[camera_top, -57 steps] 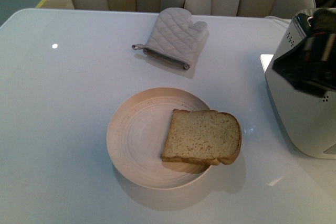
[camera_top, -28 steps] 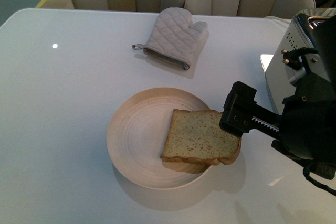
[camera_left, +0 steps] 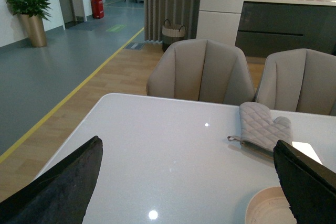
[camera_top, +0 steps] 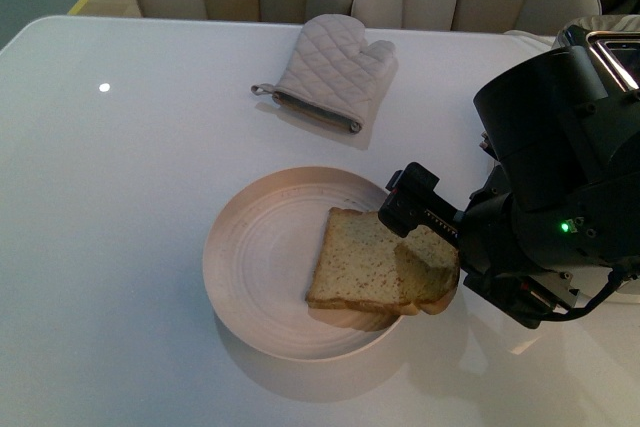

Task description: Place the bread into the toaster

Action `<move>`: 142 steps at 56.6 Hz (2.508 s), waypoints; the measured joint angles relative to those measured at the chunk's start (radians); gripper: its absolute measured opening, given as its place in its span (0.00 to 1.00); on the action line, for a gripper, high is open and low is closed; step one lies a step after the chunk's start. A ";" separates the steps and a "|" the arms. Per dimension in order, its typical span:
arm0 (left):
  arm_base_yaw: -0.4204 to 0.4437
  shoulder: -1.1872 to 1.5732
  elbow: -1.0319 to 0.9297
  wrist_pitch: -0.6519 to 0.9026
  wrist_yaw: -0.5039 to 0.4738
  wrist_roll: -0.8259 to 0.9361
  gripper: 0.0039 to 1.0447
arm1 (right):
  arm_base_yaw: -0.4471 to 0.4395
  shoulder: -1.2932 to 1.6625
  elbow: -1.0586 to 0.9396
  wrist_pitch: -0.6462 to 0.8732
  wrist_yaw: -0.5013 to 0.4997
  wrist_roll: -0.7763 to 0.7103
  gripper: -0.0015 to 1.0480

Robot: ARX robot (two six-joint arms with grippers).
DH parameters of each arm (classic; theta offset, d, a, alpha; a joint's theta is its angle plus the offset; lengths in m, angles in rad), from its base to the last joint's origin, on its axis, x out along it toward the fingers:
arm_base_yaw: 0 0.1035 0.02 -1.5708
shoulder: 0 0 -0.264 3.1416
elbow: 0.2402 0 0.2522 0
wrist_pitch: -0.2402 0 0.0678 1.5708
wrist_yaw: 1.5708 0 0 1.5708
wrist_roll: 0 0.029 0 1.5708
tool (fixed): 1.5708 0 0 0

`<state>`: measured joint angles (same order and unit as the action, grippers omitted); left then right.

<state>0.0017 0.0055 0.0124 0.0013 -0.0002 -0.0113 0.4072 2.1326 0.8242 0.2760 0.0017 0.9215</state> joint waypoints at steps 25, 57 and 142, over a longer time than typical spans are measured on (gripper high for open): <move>0.000 0.000 0.000 0.000 0.000 0.000 0.93 | 0.011 0.049 0.013 0.029 -0.039 -0.009 0.85; 0.000 0.000 0.000 0.000 0.000 0.000 0.93 | 0.013 0.005 -0.004 0.136 -0.045 -0.005 0.05; 0.000 0.000 0.000 0.000 0.000 0.000 0.93 | -0.372 -0.689 0.343 -0.604 0.172 -1.023 0.03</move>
<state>0.0017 0.0055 0.0124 0.0013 -0.0002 -0.0113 0.0349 1.4437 1.1667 -0.3279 0.1738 -0.1020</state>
